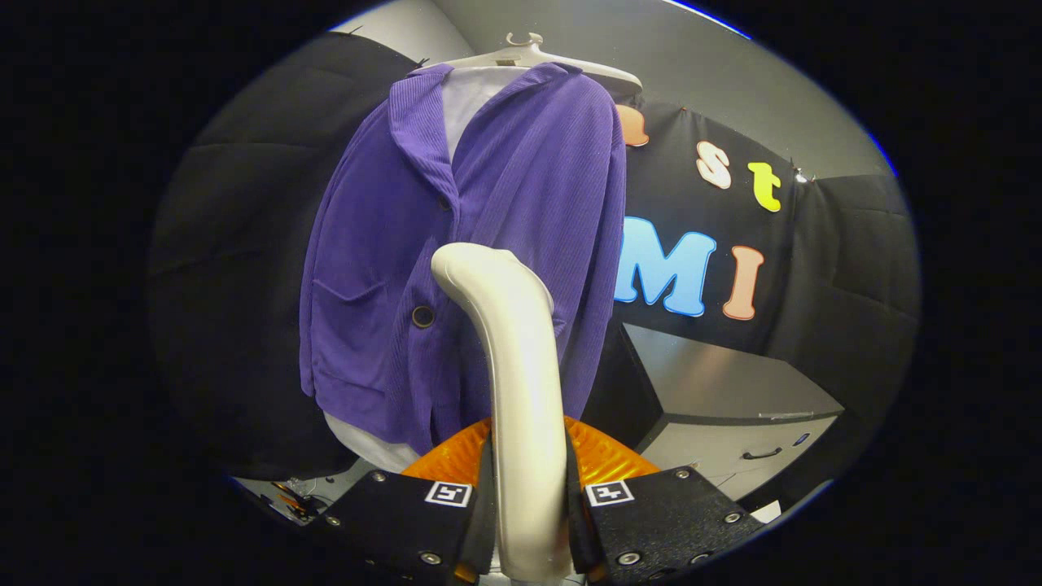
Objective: Iron the clothes twice with a garment steamer, once on the left side and once on the right side.
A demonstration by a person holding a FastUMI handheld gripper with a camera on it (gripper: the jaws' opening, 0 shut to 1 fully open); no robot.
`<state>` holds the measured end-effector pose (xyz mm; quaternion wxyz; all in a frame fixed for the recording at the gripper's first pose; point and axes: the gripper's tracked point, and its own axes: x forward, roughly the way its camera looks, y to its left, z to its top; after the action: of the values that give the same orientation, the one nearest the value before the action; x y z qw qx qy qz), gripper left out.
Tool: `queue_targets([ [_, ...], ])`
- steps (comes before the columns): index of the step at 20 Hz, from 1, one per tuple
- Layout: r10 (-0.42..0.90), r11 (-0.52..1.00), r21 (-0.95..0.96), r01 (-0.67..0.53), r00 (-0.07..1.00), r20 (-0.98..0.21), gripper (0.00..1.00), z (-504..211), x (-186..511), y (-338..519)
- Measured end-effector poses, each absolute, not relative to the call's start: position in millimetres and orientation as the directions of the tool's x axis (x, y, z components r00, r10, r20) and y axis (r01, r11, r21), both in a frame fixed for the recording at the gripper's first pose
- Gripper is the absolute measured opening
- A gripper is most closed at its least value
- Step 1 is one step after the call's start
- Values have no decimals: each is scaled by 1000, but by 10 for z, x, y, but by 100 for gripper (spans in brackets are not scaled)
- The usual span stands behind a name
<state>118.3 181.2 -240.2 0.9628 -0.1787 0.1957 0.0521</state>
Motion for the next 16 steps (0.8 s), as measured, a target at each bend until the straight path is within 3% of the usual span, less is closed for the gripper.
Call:
queue_targets([
  [16, 108, 936, -236, -263, 848, -518, 36, -2942, 944, 1637],
])
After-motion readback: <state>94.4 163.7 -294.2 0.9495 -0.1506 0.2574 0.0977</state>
